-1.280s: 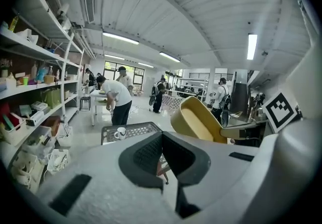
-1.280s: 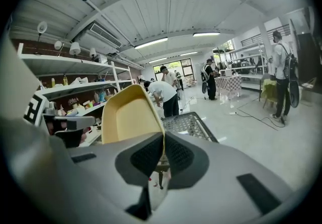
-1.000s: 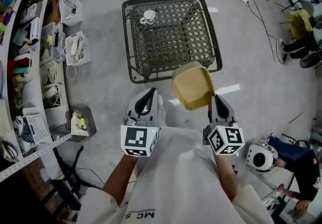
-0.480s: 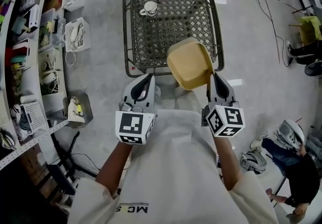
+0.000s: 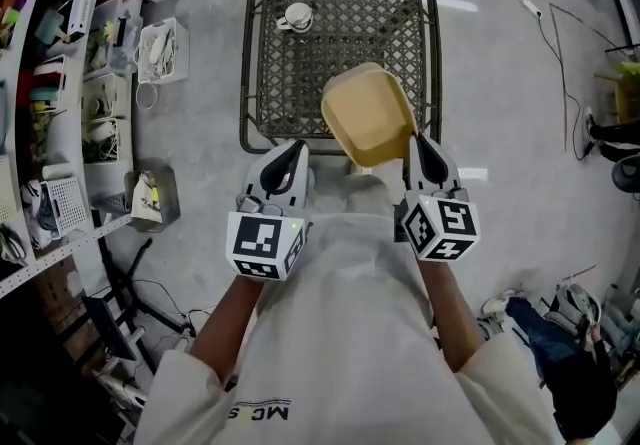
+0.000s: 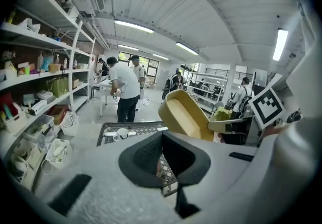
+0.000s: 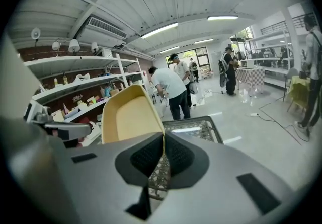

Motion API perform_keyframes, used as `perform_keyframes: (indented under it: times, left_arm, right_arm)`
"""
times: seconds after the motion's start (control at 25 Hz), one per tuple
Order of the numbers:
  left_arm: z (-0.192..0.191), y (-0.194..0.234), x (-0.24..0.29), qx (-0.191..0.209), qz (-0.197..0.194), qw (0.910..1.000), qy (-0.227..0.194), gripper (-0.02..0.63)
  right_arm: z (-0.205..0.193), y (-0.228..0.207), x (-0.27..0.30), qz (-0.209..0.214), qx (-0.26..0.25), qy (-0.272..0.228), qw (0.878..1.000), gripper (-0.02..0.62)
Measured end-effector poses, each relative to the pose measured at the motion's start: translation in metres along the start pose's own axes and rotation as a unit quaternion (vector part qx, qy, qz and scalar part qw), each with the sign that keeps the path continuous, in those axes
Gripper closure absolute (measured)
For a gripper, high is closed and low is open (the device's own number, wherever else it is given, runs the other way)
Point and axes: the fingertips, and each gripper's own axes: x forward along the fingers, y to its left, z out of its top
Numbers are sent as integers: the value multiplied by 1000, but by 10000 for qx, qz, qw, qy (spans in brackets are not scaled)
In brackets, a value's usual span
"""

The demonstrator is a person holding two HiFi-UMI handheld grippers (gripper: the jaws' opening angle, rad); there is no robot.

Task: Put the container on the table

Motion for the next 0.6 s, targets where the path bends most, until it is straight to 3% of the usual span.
perform_keyframes:
  times: [0.36, 0.6]
  left_arm:
    - [-7, -17, 39, -179, 84, 9997, 120, 586]
    - [-33, 0, 68, -297, 283, 9986, 333, 586]
  right_arm:
    - [11, -40, 39, 145, -263, 301, 9991, 569]
    - [-11, -54, 90, 161, -265, 530, 9981, 569]
